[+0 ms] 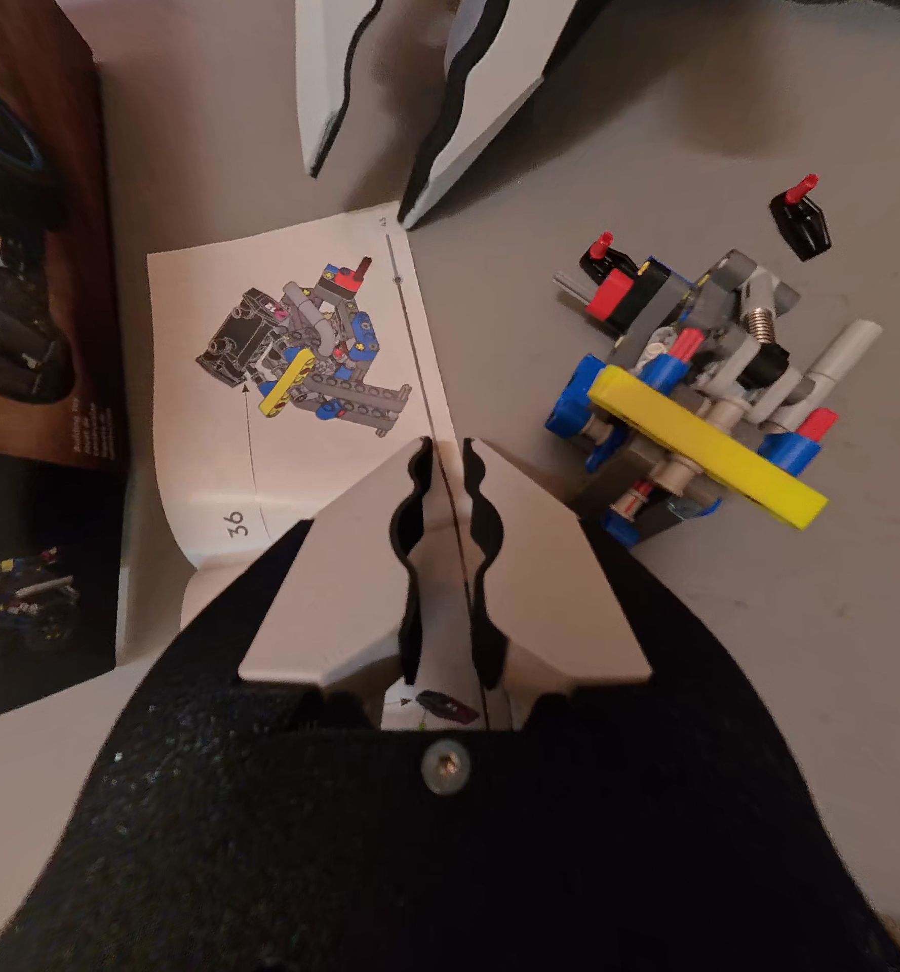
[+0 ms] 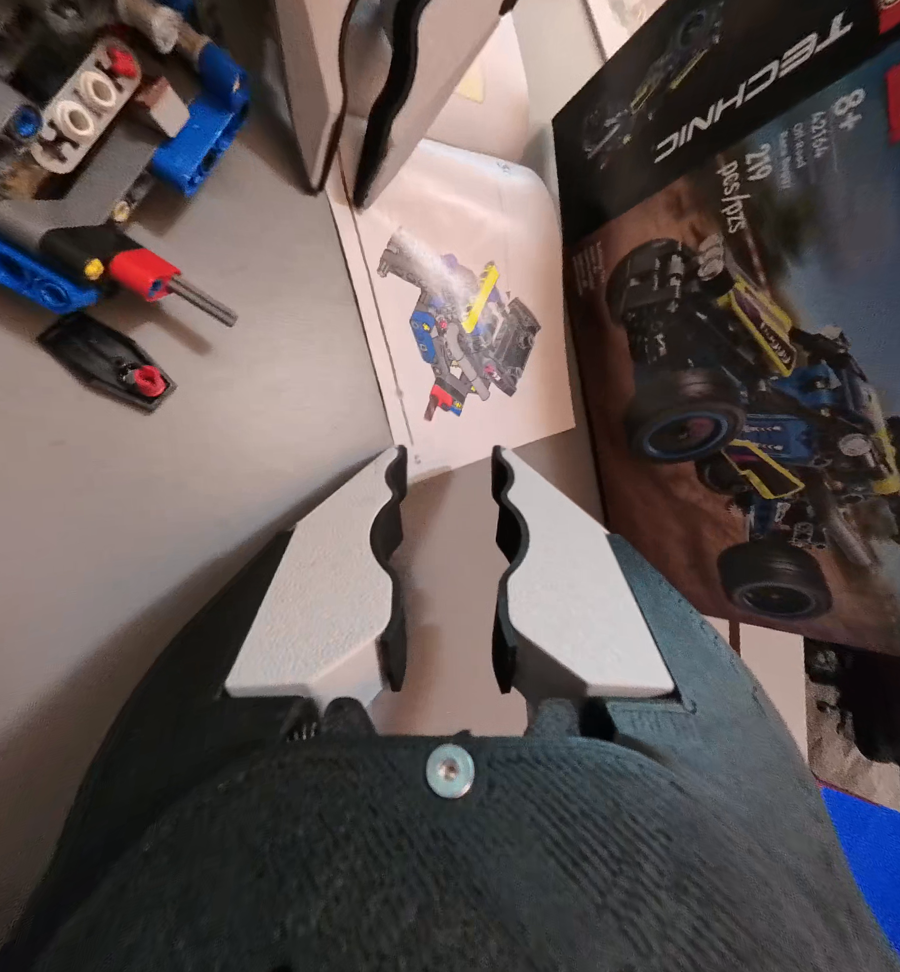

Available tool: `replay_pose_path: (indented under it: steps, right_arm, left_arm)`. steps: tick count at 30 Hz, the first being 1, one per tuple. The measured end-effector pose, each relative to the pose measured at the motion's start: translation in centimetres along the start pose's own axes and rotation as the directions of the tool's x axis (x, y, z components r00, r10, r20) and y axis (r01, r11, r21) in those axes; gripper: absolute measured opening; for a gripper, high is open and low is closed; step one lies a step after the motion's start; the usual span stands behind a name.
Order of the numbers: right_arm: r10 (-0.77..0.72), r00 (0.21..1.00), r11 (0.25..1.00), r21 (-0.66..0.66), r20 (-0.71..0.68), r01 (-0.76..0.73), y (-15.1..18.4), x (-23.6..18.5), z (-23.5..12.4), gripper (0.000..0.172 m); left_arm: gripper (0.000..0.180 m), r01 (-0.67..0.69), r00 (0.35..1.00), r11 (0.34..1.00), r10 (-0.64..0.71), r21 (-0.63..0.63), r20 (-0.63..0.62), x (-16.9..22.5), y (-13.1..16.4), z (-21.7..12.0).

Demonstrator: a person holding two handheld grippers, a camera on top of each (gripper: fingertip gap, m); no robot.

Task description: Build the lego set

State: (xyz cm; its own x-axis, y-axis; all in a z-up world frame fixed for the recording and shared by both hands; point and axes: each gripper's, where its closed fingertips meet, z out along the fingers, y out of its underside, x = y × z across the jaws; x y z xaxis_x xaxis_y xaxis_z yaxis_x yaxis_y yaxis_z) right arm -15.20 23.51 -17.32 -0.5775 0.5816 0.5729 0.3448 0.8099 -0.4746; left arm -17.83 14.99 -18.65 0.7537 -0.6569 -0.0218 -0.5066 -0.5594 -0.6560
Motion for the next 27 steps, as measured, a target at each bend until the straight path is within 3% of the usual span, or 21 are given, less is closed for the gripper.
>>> replay_pose_path:
  steps: [6,11,14,19,21,24,27]
  right_arm:
    - [-0.022,1.000,1.000,0.004,0.013,0.022,-0.4,-0.3,-0.5,0.036]
    - [-0.052,0.999,0.998,-0.023,-0.010,0.051,-0.1,-0.1,0.0,0.020]
    - [-0.072,0.997,0.997,-0.039,-0.029,0.071,0.2,0.2,0.1,0.000]
    - [-0.101,0.993,0.995,-0.020,-0.056,0.100,-0.6,0.3,0.1,0.000]
    - [-0.068,0.989,0.996,0.051,-0.131,0.076,-2.2,1.4,-0.3,0.000]
    - [0.048,0.971,0.966,0.258,-0.234,0.015,-6.6,3.2,-1.6,0.000]
    - [0.141,0.940,0.918,0.397,-0.310,-0.007,-10.1,4.8,-2.9,0.000]
  left_arm:
    - [0.006,-0.007,1.000,1.000,0.007,-0.007,0.004,-0.1,0.1,-0.1]
    - [0.006,-0.026,1.000,0.999,0.026,-0.021,-0.003,0.0,0.1,-0.1]
    - [0.006,-0.030,1.000,0.999,0.029,-0.020,-0.007,0.0,0.1,0.0]
    - [0.008,-0.021,1.000,0.999,0.020,-0.026,-0.024,0.2,0.2,-0.2]
    - [0.020,0.000,1.000,1.000,0.000,0.007,-0.025,0.3,-0.6,-0.8]
    - [0.042,0.037,0.997,0.977,-0.050,0.209,0.059,-0.6,-4.7,-2.7]
    - [0.050,0.008,0.983,0.971,-0.052,0.239,0.178,-1.5,-6.6,-3.9]
